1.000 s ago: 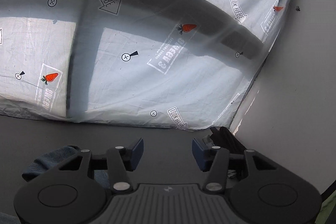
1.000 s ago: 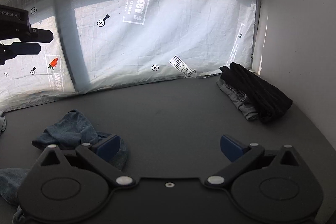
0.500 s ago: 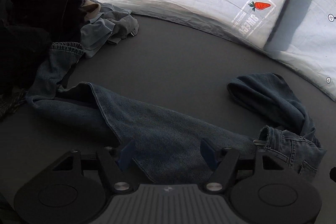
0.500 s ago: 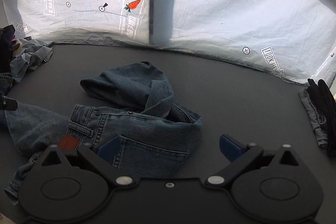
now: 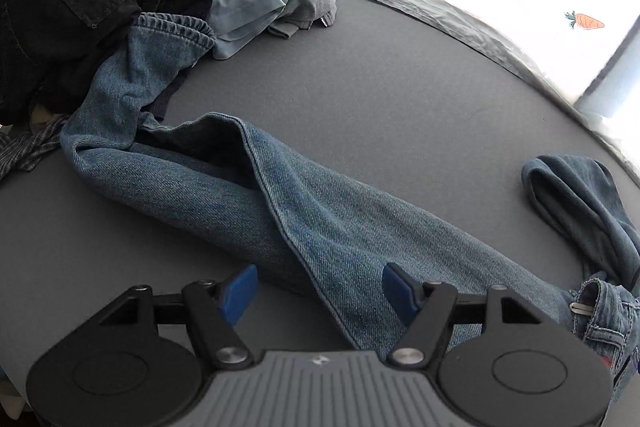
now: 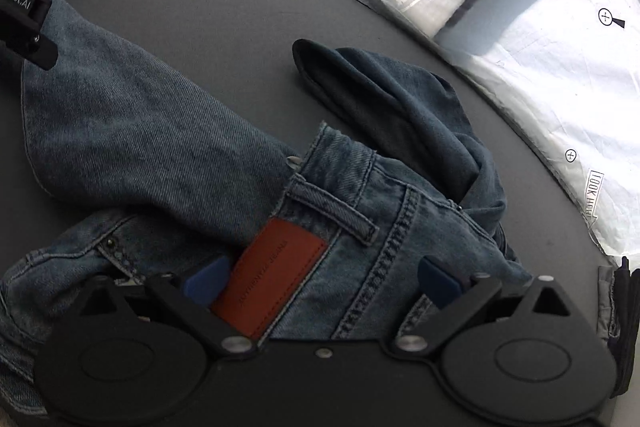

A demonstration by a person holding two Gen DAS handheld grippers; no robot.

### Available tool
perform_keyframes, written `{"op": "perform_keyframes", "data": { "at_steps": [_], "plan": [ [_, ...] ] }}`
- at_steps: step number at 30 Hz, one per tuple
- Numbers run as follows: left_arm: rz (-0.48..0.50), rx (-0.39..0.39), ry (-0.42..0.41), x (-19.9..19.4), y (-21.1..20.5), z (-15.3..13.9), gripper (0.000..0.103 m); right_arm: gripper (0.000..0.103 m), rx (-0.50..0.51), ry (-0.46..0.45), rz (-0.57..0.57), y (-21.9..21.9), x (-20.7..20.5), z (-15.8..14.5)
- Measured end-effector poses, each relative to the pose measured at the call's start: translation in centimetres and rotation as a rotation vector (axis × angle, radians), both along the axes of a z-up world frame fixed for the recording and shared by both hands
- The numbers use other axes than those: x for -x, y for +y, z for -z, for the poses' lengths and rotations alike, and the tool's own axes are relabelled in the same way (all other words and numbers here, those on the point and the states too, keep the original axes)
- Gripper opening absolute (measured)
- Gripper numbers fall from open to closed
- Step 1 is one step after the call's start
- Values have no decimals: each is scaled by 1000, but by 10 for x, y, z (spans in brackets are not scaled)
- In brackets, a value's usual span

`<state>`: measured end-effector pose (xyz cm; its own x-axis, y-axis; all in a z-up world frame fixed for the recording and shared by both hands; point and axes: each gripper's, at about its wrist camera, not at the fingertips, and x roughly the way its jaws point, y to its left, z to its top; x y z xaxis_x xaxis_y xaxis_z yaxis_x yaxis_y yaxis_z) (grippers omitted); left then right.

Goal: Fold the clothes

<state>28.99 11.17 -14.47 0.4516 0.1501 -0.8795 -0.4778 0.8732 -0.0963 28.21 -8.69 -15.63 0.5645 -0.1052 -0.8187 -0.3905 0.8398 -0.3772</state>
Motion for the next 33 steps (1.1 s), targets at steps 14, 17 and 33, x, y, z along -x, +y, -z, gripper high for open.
{"op": "perform_keyframes", "data": {
  "at_steps": [14, 17, 33],
  "plan": [
    [57, -6, 23, 0, -29, 7, 70, 74, 398, -308, 585, -216, -4, -43],
    [70, 6, 42, -2, -36, 12, 70, 75, -37, -172, 757, -272, 5, -59],
    [111, 13, 31, 5, -45, 4, 70, 75, -491, 106, 637, -277, 41, 19]
  ]
}}
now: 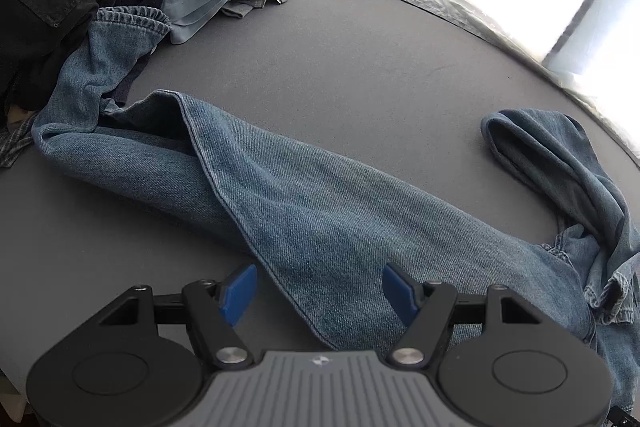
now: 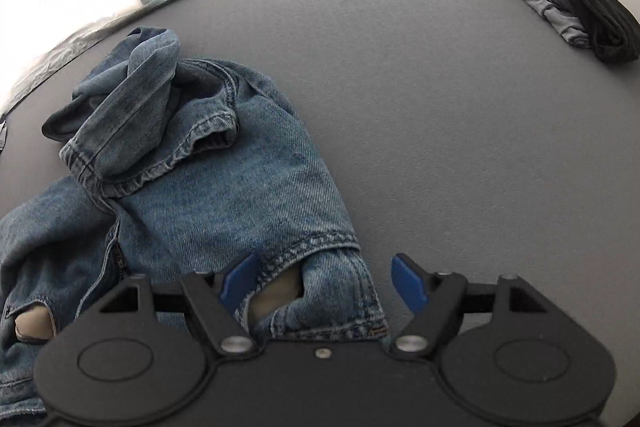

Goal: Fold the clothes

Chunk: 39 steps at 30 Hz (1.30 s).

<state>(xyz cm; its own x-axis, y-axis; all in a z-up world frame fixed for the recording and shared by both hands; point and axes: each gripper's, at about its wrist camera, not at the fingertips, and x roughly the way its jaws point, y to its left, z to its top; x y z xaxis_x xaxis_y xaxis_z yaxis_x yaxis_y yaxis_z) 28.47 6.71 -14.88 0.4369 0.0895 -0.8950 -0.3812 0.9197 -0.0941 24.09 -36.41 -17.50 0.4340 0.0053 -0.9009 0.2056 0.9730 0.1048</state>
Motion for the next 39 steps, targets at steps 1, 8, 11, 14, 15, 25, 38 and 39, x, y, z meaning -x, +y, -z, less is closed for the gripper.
{"op": "perform_keyframes", "data": {
  "at_steps": [1, 8, 11, 14, 15, 25, 38, 39],
  "plan": [
    [5, -3, -7, 1, -3, -2, 70, 73, -21, 7, -26, 0, 1, 5],
    [-9, -10, -5, 28, -27, -9, 70, 55, -96, 41, -91, -10, 7, 13],
    [-19, -2, 3, 43, -38, -10, 70, 22, -61, -5, -158, -8, 10, 5],
    [-40, -14, 13, 61, -54, -13, 70, 17, 101, -87, -240, -1, 17, -8],
    [-52, -21, 16, 68, -60, -14, 70, 16, 114, -119, -239, -7, 17, -14],
    [-106, -44, 0, 120, -117, -32, 70, 15, 590, -497, -366, -83, -83, -88],
    [-204, 8, -62, 94, -51, -41, 70, 65, 252, -303, -3, -77, -81, -52],
    [-194, 16, -67, 84, -44, -39, 70, 69, 201, -276, 20, -73, -65, -43]
  ]
}}
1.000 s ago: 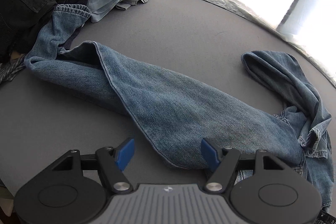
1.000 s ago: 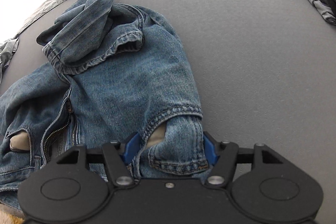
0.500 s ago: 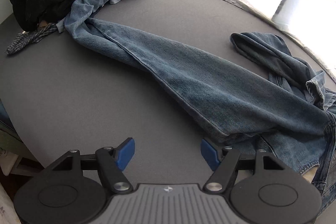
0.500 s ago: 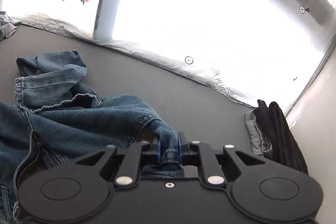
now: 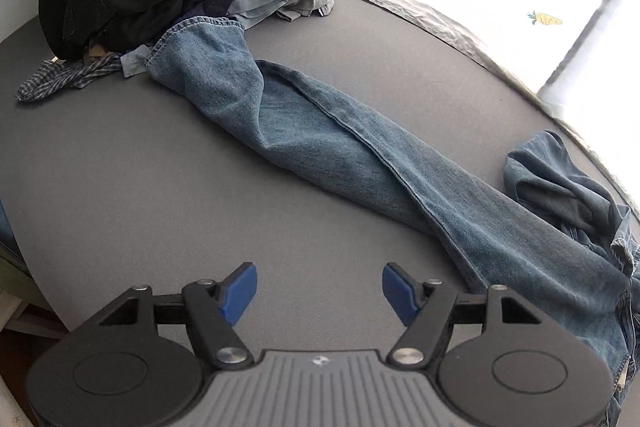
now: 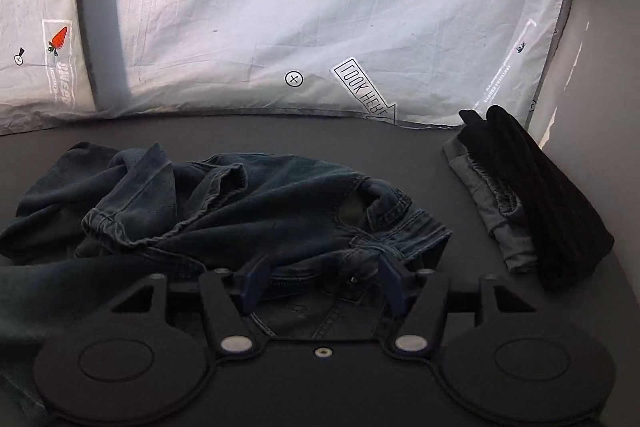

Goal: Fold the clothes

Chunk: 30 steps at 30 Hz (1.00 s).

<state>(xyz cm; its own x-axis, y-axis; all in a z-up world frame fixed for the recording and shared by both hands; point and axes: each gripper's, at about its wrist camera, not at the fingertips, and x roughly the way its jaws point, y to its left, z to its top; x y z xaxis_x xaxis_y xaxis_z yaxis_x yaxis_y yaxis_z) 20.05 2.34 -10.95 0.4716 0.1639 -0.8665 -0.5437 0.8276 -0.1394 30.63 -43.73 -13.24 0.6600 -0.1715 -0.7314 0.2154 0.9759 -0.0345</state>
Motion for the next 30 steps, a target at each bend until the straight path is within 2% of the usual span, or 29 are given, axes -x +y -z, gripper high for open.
{"op": "perform_keyframes", "data": {
  "at_steps": [5, 9, 12, 15, 18, 20, 24, 25, 26, 27, 30],
  "plan": [
    [67, 23, -42, -55, 28, 9, 70, 75, -262, 86, 166, 3, 67, 28],
    [87, 86, -21, -102, 55, 19, 70, 76, -411, 114, 312, 14, 101, 45],
    [139, 86, -22, -120, 64, 20, 70, 76, -556, 112, 416, 19, 113, 53],
    [190, 64, -25, -125, 66, 21, 70, 76, -756, 48, 509, 21, 126, 64],
    [201, 72, -17, -120, 73, 25, 70, 78, -907, -47, 658, 12, 132, 81],
    [183, 85, -1, -114, 79, 30, 70, 79, -977, -103, 762, 5, 132, 90],
    [108, 130, 5, -100, 88, 34, 70, 78, -1021, -127, 841, -9, 118, 97],
    [92, 137, 1, -96, 89, 34, 70, 69, -1007, -129, 841, -12, 114, 96],
    [81, 138, -6, -92, 88, 31, 70, 31, -959, -128, 820, -15, 110, 92],
    [69, 138, -13, -87, 88, 29, 70, 18, -901, -126, 792, -17, 105, 87],
    [50, 112, -30, -75, 77, 20, 70, 13, -767, -184, 761, -29, 106, 68]
  ]
}}
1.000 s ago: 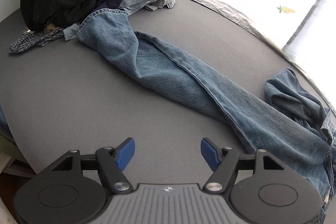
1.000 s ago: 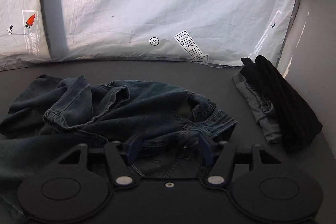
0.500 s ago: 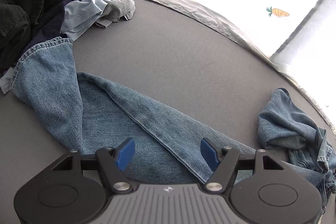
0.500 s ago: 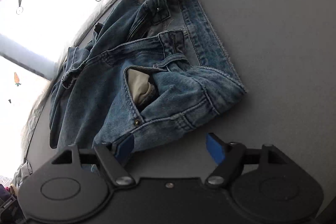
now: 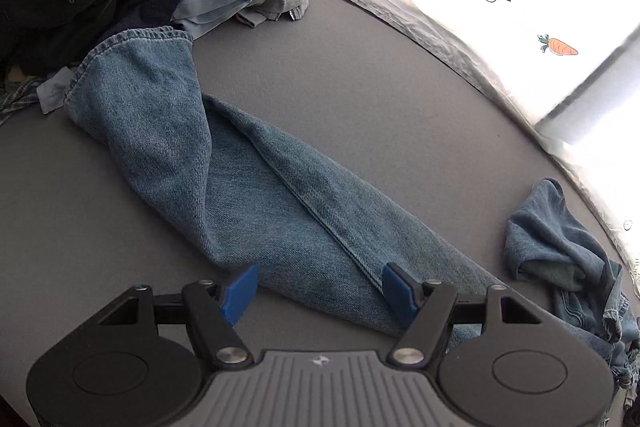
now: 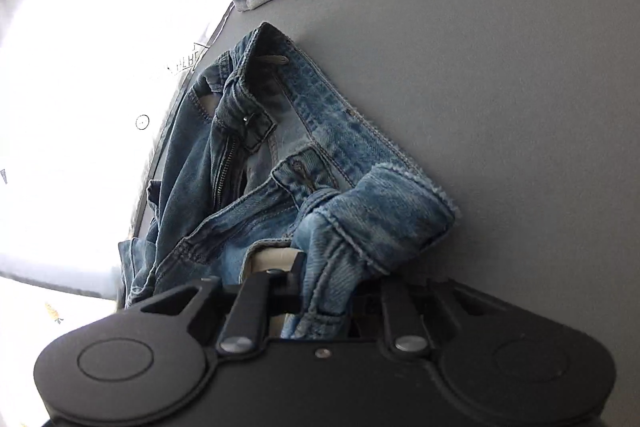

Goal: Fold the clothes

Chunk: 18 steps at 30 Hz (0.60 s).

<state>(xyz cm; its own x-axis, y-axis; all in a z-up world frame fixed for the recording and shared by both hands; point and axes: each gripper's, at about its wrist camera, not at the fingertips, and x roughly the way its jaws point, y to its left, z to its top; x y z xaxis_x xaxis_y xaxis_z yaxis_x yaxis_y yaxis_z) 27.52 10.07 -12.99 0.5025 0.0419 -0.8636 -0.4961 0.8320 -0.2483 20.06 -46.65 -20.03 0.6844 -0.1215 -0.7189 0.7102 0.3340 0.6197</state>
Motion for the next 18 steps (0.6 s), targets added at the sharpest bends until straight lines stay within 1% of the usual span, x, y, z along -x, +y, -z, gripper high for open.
{"op": "perform_keyframes", "data": {
  "at_steps": [3, 6, 8, 10, 13, 14, 15, 16, 17, 18],
  "plan": [
    [-18, -17, -4, 12, -14, -6, 70, 9, 116, -70, 67, -33, 14, -31],
    [-22, -16, -4, 24, -35, -5, 70, 8, 221, -129, 115, -84, 35, -63],
    [-30, -21, 12, 32, -49, 0, 70, 8, 276, -136, 125, -119, 47, -76],
    [-48, -17, 33, 40, -54, 7, 70, 9, 301, -75, 150, -147, 52, -76],
    [-106, 26, 50, 52, -51, 17, 70, 12, 257, 147, 32, -177, 40, -52],
    [-125, 39, 46, 55, -48, 18, 70, 14, 249, 251, -39, -180, 32, -38],
    [-139, 43, 39, 56, -46, 17, 70, 19, 265, 328, -93, -175, 27, -27],
    [-152, 41, 30, 59, -43, 15, 70, 24, 303, 391, -139, -165, 24, -18],
    [-161, 36, 22, 61, -42, 13, 70, 41, 368, 448, -172, -151, 22, -14],
    [-158, 27, 18, 60, -41, 11, 70, 56, 455, 494, -193, -134, 20, -13]
  ]
}}
